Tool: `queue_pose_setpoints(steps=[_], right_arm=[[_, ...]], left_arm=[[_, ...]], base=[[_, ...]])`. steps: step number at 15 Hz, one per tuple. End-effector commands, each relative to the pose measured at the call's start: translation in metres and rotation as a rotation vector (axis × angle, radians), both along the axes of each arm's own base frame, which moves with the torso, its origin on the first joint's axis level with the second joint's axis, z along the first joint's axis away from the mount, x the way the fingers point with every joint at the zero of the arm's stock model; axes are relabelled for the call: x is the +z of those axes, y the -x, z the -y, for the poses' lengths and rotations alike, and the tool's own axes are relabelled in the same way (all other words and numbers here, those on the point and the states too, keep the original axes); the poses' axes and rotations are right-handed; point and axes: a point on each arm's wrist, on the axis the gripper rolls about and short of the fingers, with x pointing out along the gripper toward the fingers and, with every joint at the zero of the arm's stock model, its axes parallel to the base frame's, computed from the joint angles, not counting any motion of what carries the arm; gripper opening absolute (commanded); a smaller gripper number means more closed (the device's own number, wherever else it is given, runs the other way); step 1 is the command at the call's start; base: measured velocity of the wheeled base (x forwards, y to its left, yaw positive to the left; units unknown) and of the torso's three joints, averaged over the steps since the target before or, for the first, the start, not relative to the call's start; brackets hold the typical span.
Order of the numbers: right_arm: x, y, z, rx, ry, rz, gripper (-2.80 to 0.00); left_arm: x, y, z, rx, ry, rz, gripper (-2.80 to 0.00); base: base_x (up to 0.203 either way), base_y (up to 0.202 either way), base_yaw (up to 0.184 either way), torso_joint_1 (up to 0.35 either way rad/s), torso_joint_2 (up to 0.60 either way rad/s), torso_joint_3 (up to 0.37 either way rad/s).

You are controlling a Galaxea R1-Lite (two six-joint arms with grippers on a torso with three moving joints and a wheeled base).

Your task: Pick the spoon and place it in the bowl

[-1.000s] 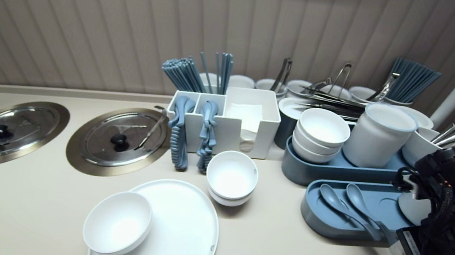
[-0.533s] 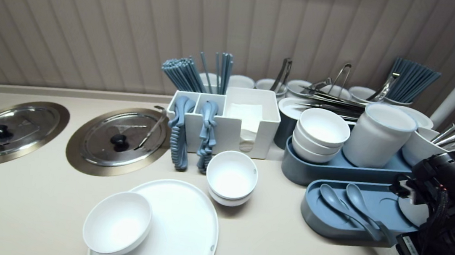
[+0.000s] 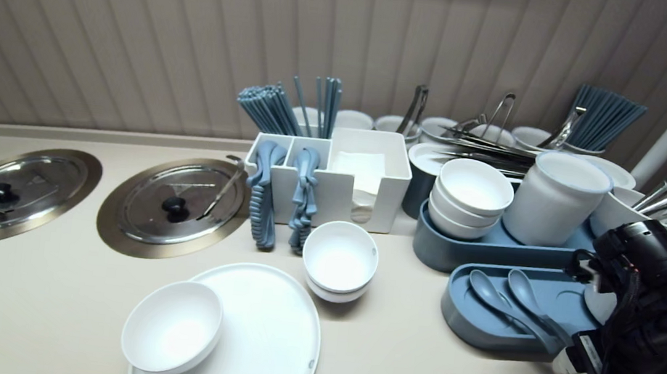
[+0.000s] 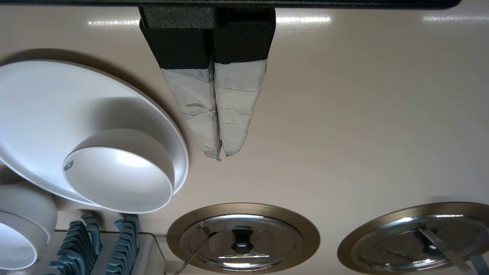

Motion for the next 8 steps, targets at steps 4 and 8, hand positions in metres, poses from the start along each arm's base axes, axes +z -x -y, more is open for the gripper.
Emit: queue_pose_setpoints(steps=[4,8], right_arm=[[-0.0025,-0.0021,0.0029,-0.014,0.004,-0.011,0.0],[-0.0018,-0.0075,0.0044,-0.023,-0.004,0.037,0.0]], left_arm=[[-0.002,-0.0007,0.0,0.0,0.0,-0.007,-2.8],[-0.0021,-0.0006,0.0,-0.001,0.0,-0.007,-2.8]], base=[[0.0,0.0,0.0,0.0,0.0,0.0],[0.0,0.0,0.0,0.0,0.0,0.0]])
